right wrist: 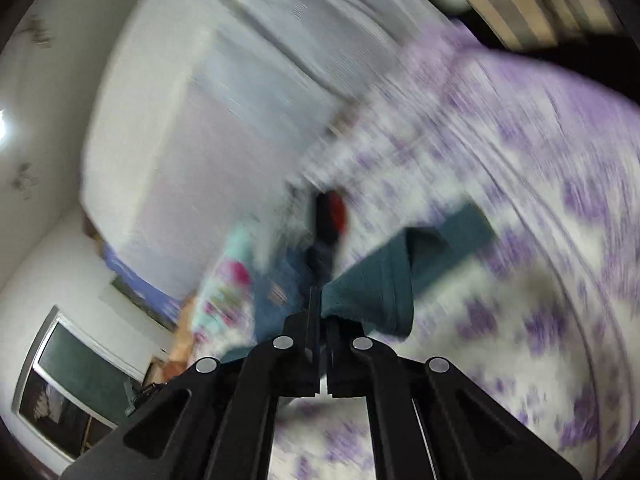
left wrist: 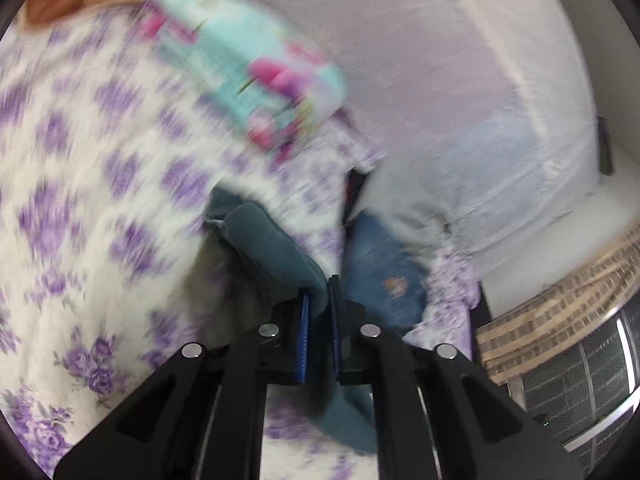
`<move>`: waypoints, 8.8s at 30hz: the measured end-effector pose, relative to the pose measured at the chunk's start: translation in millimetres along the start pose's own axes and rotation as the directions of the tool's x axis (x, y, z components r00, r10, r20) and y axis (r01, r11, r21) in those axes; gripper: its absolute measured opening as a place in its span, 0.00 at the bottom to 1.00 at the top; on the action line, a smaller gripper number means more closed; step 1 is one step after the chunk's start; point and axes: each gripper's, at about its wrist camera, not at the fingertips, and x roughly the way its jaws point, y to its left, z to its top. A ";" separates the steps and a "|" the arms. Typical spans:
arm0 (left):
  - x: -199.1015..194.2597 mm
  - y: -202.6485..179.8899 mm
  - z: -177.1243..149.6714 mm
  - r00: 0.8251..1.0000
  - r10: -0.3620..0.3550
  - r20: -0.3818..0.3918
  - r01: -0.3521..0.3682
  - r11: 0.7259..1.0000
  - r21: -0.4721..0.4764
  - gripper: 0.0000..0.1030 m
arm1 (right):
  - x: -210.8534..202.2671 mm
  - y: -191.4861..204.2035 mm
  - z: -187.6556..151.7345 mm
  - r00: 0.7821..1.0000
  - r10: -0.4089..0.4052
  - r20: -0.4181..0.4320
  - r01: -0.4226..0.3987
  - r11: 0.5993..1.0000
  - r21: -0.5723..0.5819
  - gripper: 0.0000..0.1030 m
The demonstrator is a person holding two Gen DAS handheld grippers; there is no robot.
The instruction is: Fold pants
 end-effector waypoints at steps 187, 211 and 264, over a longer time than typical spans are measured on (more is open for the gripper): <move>-21.5 98.3 -84.8 0.980 0.082 -0.184 -0.083 0.997 0.000 0.09 | 101.5 120.0 -312.7 0.926 -0.297 -0.235 -0.204 0.131 -0.970 0.19; -98.7 132.4 -127.2 0.993 0.098 -0.072 -0.099 0.995 -0.013 0.58 | 47.3 95.3 -334.2 0.891 -0.319 -0.322 -0.237 0.277 -0.931 0.08; 41.0 20.7 -146.6 0.968 0.245 0.045 -0.238 0.854 0.462 0.96 | -67.4 -27.4 -143.0 0.932 -0.346 0.103 0.358 0.923 -0.138 0.72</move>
